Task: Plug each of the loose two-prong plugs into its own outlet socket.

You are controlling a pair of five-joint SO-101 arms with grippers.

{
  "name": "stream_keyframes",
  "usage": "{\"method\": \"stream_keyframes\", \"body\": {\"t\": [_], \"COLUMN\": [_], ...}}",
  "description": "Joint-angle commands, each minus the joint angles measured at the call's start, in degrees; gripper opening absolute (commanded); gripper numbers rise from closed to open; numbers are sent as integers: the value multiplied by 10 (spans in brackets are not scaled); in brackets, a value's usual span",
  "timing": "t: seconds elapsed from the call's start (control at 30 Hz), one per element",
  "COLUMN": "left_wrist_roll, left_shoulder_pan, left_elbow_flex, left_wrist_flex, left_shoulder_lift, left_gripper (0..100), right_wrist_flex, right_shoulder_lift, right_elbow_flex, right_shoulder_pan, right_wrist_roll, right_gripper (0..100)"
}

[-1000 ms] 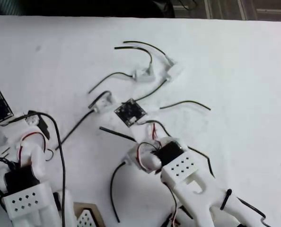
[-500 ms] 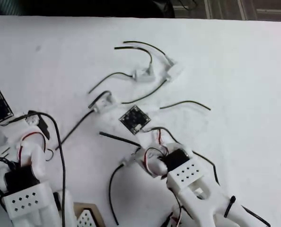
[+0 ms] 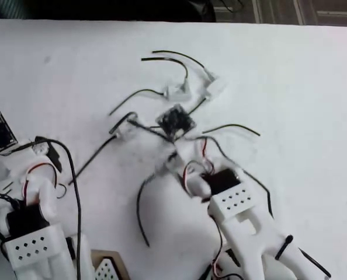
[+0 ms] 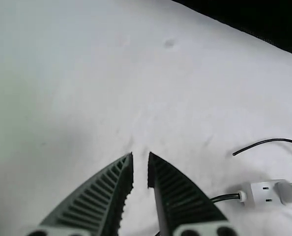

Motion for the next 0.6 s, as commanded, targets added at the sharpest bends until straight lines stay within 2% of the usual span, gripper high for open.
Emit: {"method": "stream_keyframes", "body": {"t": [0.0, 0.1, 0.37, 0.57], "left_wrist_roll": [2, 2, 2, 2], "left_shoulder_pan": [-5, -5, -6, -6], "left_elbow_flex": [-4, -4, -4, -4], "left_wrist_flex": [-11, -11, -11, -11], "left_shoulder_lift": [-6, -6, -6, -6], "left_gripper": [79, 79, 78, 78], "right_wrist_flex": [-13, -12, -11, 9], "right_shoulder_lift": [7, 73, 365, 524], "right_elbow_flex": [-98, -185, -448, -592], "right_shoulder_pan": [9, 26, 92, 130], "right_wrist_roll": [6, 10, 26, 27], "right_gripper": [19, 19, 19, 19]}}
